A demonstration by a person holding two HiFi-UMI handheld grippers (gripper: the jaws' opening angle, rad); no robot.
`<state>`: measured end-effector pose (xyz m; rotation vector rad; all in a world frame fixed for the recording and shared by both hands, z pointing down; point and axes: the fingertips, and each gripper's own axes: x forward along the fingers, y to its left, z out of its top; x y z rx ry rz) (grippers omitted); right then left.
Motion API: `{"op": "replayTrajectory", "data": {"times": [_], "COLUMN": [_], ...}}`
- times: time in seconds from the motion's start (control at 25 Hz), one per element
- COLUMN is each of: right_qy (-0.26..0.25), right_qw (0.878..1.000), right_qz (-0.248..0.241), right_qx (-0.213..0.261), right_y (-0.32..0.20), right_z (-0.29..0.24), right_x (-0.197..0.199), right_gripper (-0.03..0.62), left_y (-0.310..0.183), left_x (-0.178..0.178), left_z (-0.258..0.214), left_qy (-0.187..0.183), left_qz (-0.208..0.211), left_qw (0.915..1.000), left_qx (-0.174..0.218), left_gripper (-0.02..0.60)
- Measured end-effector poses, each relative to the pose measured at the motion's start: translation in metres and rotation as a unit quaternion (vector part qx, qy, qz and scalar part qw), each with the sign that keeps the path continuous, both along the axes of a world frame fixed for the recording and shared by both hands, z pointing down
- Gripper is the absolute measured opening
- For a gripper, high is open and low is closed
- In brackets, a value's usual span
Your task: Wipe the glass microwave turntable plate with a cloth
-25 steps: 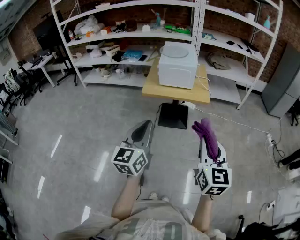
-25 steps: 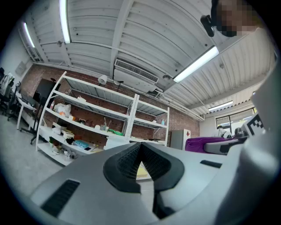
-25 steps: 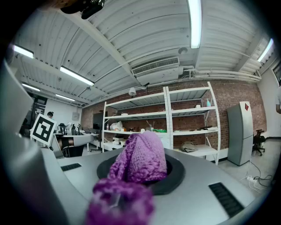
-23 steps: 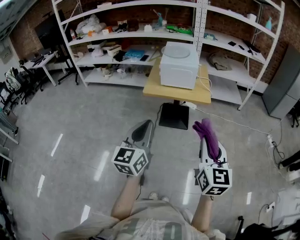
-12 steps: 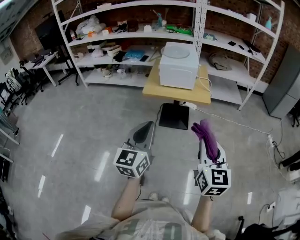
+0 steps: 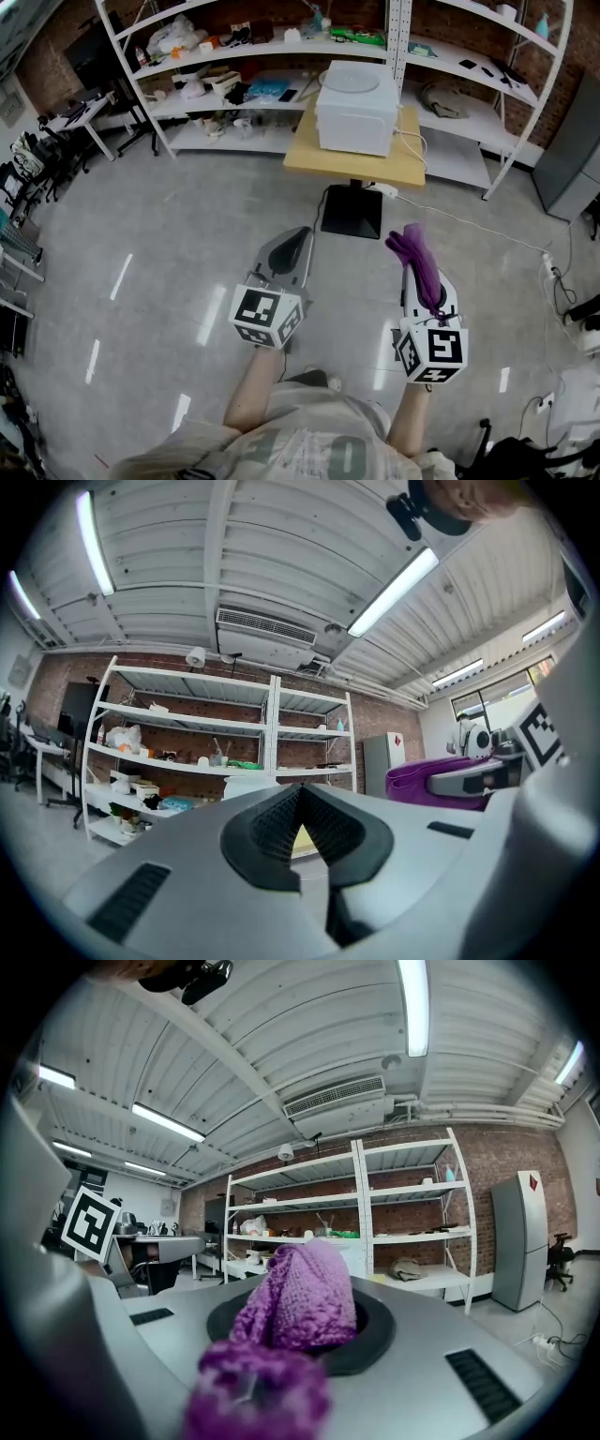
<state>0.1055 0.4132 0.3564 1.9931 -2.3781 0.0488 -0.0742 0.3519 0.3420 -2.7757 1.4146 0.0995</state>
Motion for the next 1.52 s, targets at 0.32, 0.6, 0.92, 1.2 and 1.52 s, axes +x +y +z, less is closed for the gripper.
{"op": "replayTrajectory", "data": {"times": [0.32,0.6,0.92,1.2,1.52], "right_qy": [-0.017,-0.007,0.01,0.013,0.006], "right_qw": [0.999,0.999,1.0,1.0,0.999], "right_qz": [-0.014,-0.006,0.01,0.005,0.002], "right_qx": [-0.023,-0.04,-0.019,-0.007,-0.037], "right_y": [-0.024,-0.097,-0.243,-0.356,-0.445], "right_z": [0.018,0.03,0.006,-0.007,0.01], "right_x": [0.004,0.021,0.04,0.032,0.053], "right_gripper": [0.051,0.051,0.051,0.051,0.051], "left_y": [-0.02,-0.099,-0.255,-0.368,-0.474], "left_x": [-0.003,0.011,0.028,0.02,0.019], "left_z": [0.015,0.031,0.015,0.002,0.002], "left_qy": [0.007,0.023,0.037,0.043,0.029], "left_qz": [-0.014,-0.013,-0.007,-0.013,-0.039], "left_qw": [0.9997,0.999,0.999,0.9989,0.9987], "left_qx": [-0.02,-0.035,-0.023,-0.015,-0.017], "left_gripper": [0.002,0.002,0.002,0.002,0.002]}}
